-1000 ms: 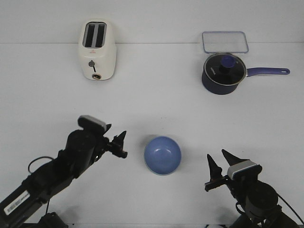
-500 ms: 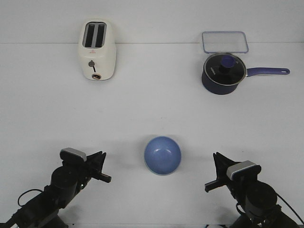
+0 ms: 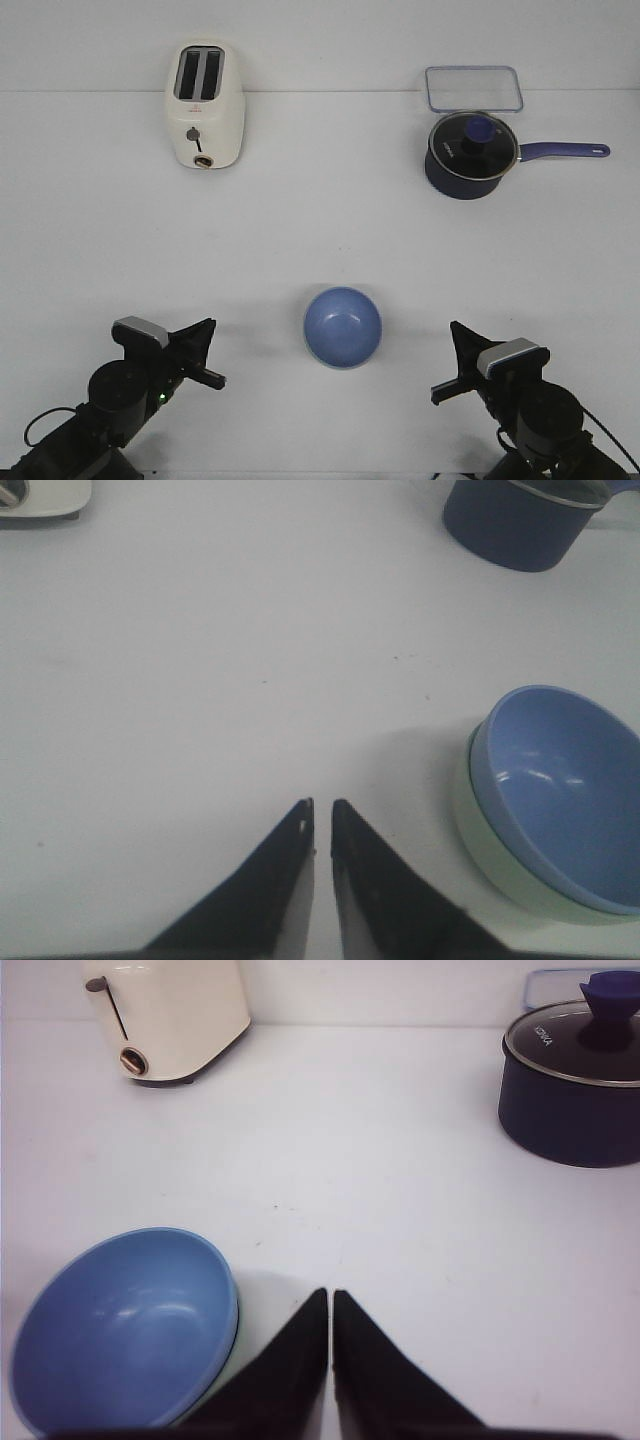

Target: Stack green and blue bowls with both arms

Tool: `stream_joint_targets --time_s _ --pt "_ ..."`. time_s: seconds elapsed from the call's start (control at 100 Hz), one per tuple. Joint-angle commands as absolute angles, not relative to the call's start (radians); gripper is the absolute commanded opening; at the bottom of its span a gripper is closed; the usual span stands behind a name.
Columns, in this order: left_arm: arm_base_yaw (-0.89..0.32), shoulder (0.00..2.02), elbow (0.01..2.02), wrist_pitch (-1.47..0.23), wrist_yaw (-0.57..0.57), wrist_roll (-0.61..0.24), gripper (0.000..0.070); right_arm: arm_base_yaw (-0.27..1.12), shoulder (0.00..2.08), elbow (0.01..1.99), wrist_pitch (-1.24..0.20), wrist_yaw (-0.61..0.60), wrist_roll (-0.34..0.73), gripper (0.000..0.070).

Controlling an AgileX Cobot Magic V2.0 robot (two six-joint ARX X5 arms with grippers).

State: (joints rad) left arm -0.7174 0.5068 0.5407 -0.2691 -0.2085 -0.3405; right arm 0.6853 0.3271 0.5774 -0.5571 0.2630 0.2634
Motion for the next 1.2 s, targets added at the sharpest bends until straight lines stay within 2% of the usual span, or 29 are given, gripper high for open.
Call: stream_joint_targets --time_s 0.0,0.13,0.28,0.35,0.44,0.58,0.69,0.9,1.19 --pt "-0.723 0.499 0.553 -0.258 -0.209 -0.345 0.0013 0.693 0.326 0.585 -0.546 0.263 0.268 0.0009" --pt "-0.723 0.473 0.553 -0.261 -0.209 -0.337 0.0013 0.693 0.326 0.585 -0.546 0.263 0.268 0.0009" --pt "-0.665 0.410 0.545 -0.254 -0.197 -0.090 0.0013 0.693 0.326 0.585 -0.546 0.263 0.268 0.0008" --pt "-0.567 0.362 0.494 -0.168 -0.120 0.026 0.0013 0.693 0.326 0.585 -0.546 0.263 0.268 0.0009" --pt "-0.418 0.292 0.398 -0.057 -0.064 0.097 0.0013 0.693 0.326 0.585 -0.546 0.263 0.268 0.0008" --pt "-0.211 0.170 0.219 0.061 -0.060 0.081 0.0013 0.693 0.326 0.585 -0.546 0.263 0.268 0.0008" --pt "-0.134 0.089 0.118 0.110 -0.059 0.061 0.0013 0.693 0.326 0.585 -0.546 0.263 0.268 0.0009" --pt "-0.086 0.003 0.013 0.120 -0.059 0.047 0.0013 0.693 0.326 0.585 -0.546 0.263 0.268 0.0008" --pt "-0.064 0.003 0.014 0.083 -0.059 0.033 0.0013 0.693 0.326 0.585 -0.546 0.263 0.268 0.0009"
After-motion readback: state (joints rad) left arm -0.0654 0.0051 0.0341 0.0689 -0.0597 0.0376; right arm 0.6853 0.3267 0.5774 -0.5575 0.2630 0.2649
